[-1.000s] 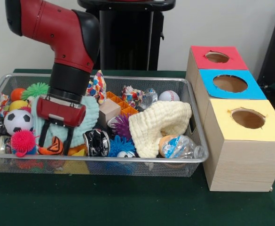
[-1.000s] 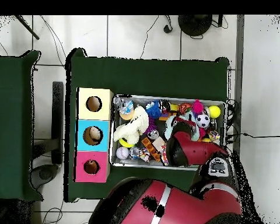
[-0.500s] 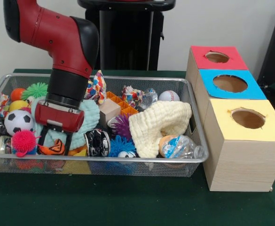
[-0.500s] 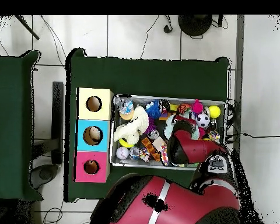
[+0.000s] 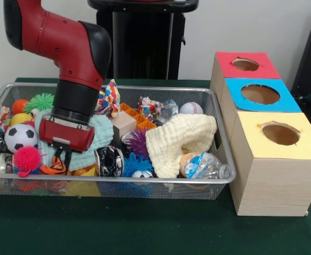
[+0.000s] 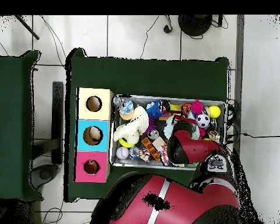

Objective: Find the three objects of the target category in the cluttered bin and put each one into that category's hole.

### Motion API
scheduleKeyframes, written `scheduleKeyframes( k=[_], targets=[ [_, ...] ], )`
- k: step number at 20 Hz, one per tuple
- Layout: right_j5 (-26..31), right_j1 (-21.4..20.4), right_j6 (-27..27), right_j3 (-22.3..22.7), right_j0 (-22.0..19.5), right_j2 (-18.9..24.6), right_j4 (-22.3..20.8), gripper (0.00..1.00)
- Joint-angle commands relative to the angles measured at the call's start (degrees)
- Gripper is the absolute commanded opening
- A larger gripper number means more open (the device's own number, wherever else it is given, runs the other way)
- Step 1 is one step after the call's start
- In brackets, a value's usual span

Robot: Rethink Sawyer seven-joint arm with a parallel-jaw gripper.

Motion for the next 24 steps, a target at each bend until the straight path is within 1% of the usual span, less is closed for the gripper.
scheduleKeyframes(
  k=[1,2,3,4,5,7,9,10,12,14,19,24],
  targets=[
    [0.99,-1.64,5.91,-4.79,-3.4,7.54,-2.82,0.0],
    [3.62,-3.55,6.47,-3.12,-4.27,9.23,-4.27,0.0],
    [7.73,-5.82,6.65,-1.14,-6.11,12.5,-6.27,0.0],
    [10.64,-7.85,6.44,0.83,-7.31,14.56,-7.04,0.0],
    [14.71,-9.92,5.75,3.25,-9.42,17.97,-7.6,0.0],
    [19.07,-13.06,4.63,6.49,-10.9,20.55,-6.6,0.0],
    [25.5,-16.01,2.7,9.98,-13.95,25.1,-4.55,0.0],
    [28.01,-17.17,1.75,11.24,-15.07,26.6,-3.5,0.0],
    [31.85,-19.01,0.59,12.67,-15.82,27.97,-1.3,0.0],
    [33.79,-20.9,0.6,13.72,-15.37,27.86,0.08,0.0],
    [37.21,-25.48,2.91,16.6,-12.66,26.46,2.81,0.0],
    [38.51,-28.13,3.4,17.81,-11.15,25.26,4.12,0.0]
  ],
)
